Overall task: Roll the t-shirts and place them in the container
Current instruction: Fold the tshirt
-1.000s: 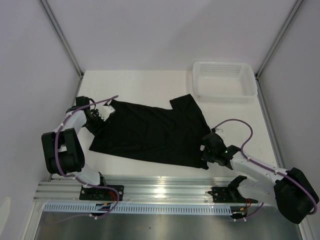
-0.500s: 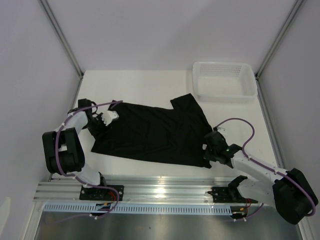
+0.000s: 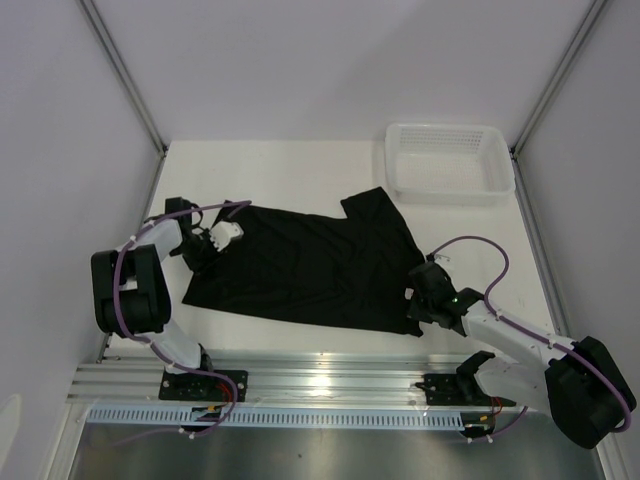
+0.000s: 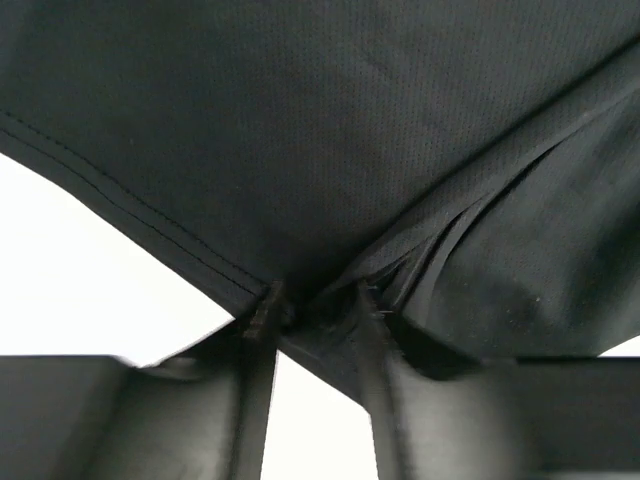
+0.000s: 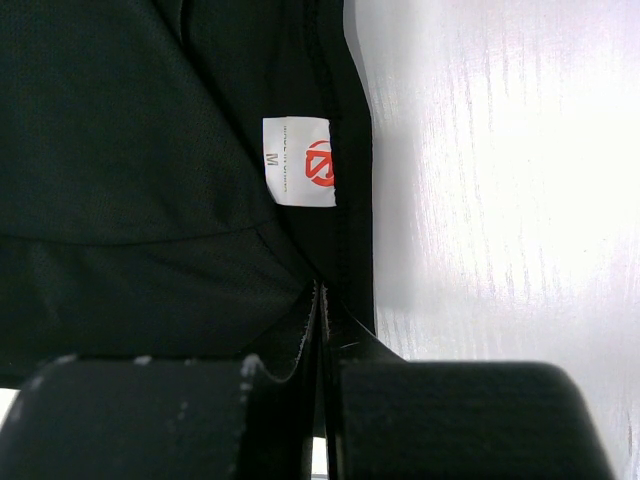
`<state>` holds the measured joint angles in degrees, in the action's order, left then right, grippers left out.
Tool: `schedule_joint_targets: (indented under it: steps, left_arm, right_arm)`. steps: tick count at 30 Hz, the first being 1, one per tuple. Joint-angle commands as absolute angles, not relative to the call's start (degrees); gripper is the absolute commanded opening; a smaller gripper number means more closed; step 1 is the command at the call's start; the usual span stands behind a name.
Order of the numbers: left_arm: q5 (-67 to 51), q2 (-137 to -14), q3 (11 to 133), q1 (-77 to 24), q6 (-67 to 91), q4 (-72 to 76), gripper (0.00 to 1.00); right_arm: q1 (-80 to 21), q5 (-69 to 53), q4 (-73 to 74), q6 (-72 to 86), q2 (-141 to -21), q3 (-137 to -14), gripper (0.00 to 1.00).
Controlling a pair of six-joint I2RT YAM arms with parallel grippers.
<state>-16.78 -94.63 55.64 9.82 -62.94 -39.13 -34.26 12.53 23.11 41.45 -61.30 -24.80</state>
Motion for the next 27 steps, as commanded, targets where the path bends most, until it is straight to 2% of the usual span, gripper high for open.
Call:
schedule_joint_targets:
  steps: [1,5,8,14,22,25,26,27]
  left_arm:
    - [-18.20,-94.75,57.13,9.49,-63.02,-38.50,0.34]
    - [-16.62,-95.62,58.18,9.49,-62.84,-40.43,0.08]
    - [-15.38,-95.89,58.97,10.10,-62.23,-40.96,0.01]
    - [-16.08,-97.38,63.19,11.95,-58.19,-42.45,0.01]
    - [-15.55,-98.17,62.93,11.87,-58.09,-42.18,0.01]
    - [-16.61,-98.35,62.84,11.95,-58.27,-43.41,0.15]
    - [-16.70,-98.35,62.75,11.95,-58.10,-43.50,0.25]
    - [-16.70,-98.26,62.75,11.87,-58.18,-43.59,0.27]
  right_arm:
    - [-33.75,13.54,24.35,40.96,-61.61,-25.31,0.00]
    - [-33.84,13.97,25.13,40.96,-61.09,-25.40,0.00]
    - [-33.75,14.76,25.93,41.31,-60.21,-25.49,0.00]
    - [-33.66,14.85,27.07,42.01,-59.68,-25.14,0.00]
    - [-33.57,14.07,26.11,41.49,-59.85,-25.05,0.00]
    - [-33.66,13.36,25.49,41.13,-59.42,-25.22,0.01]
    - [-33.58,13.36,25.23,41.13,-59.24,-25.31,0.04]
    - [-33.57,13.19,25.14,40.87,-59.06,-25.40,0.09]
